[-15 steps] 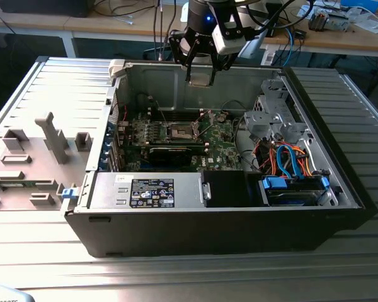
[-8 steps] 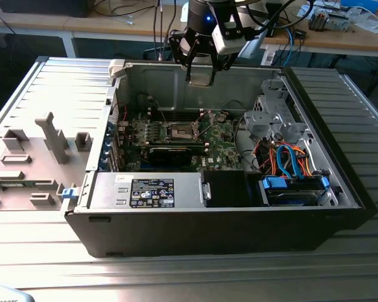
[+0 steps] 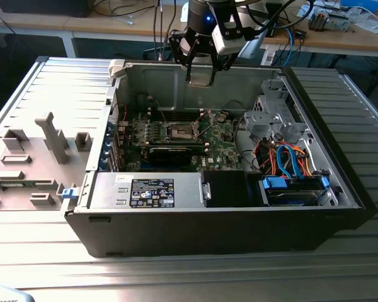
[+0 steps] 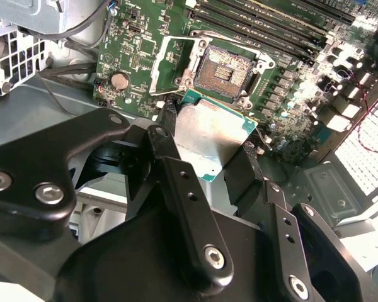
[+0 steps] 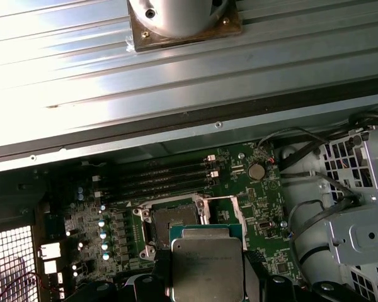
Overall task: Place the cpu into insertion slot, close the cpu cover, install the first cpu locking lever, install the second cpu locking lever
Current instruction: 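Place the cpu into insertion slot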
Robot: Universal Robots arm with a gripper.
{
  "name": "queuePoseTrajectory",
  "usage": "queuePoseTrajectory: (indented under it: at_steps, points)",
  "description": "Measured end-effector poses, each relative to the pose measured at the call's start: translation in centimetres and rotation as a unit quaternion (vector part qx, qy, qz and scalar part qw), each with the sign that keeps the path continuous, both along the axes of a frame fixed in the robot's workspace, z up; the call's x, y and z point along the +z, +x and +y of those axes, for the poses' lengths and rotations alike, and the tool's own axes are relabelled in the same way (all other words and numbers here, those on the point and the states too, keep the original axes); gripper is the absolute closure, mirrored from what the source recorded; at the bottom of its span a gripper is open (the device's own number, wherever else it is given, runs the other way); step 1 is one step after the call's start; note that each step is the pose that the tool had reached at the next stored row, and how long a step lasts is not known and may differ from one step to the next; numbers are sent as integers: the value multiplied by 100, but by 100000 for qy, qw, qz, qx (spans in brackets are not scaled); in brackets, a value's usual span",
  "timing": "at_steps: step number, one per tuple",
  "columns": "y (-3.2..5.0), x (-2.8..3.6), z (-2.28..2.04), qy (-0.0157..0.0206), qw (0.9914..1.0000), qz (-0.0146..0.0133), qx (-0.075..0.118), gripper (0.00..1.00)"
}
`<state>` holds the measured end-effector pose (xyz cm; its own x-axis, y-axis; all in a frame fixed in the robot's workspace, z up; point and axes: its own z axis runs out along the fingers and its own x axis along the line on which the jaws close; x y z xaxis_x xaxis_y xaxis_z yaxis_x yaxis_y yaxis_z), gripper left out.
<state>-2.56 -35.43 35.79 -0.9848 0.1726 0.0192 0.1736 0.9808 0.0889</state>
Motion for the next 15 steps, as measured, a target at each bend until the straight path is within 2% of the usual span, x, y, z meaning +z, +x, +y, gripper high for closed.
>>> queuePoseTrajectory:
  at_steps: [15]
  points:
    - [0, 0, 0, -1, 99999, 2, -505, 45]
